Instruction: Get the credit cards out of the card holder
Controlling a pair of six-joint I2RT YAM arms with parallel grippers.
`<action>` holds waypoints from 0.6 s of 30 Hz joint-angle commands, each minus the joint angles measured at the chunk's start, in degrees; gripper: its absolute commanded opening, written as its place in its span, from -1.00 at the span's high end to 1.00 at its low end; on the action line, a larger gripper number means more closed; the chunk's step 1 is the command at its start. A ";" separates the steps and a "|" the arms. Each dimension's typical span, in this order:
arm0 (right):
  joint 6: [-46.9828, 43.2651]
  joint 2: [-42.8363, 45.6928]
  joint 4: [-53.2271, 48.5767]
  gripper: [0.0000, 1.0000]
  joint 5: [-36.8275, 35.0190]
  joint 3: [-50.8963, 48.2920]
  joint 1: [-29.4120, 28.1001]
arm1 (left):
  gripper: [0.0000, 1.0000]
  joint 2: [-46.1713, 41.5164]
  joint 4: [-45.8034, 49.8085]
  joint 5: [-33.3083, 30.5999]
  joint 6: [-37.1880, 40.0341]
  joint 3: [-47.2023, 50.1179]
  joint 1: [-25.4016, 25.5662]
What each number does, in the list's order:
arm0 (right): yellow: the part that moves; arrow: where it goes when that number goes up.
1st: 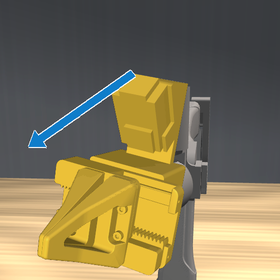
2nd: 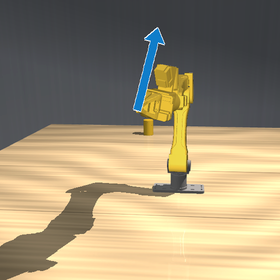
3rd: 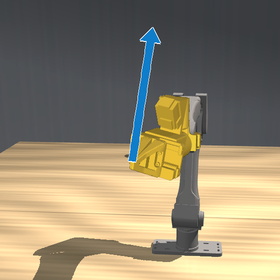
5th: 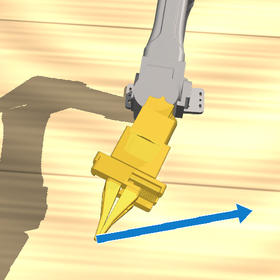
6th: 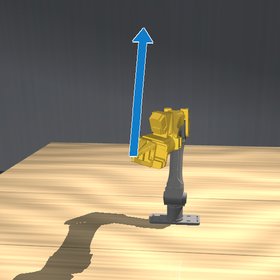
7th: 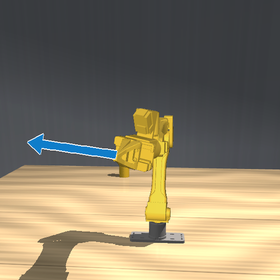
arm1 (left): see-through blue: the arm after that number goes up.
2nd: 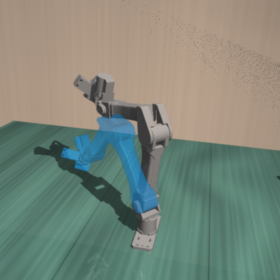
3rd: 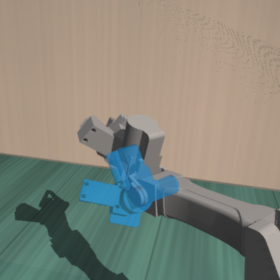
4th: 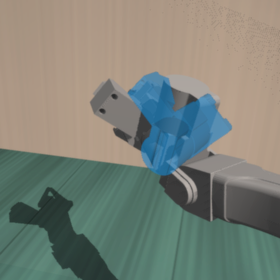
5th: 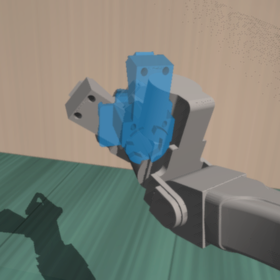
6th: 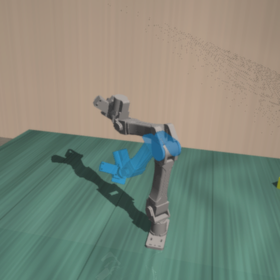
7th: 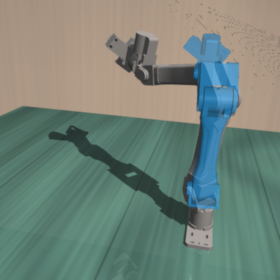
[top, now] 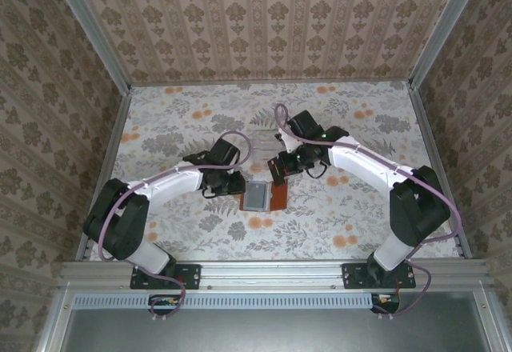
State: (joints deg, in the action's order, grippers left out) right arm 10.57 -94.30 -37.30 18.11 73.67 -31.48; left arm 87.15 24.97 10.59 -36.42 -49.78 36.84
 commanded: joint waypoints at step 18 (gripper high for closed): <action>-59.26 -25.63 -31.25 1.00 -15.84 38.66 -1.30 | 0.48 -5.84 -4.92 0.97 -2.25 8.11 -5.11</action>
State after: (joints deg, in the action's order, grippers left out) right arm -40.32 -116.95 -61.17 5.67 107.70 -32.34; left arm 82.65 20.71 10.72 -37.78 -42.61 32.25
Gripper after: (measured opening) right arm 0.064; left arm 0.262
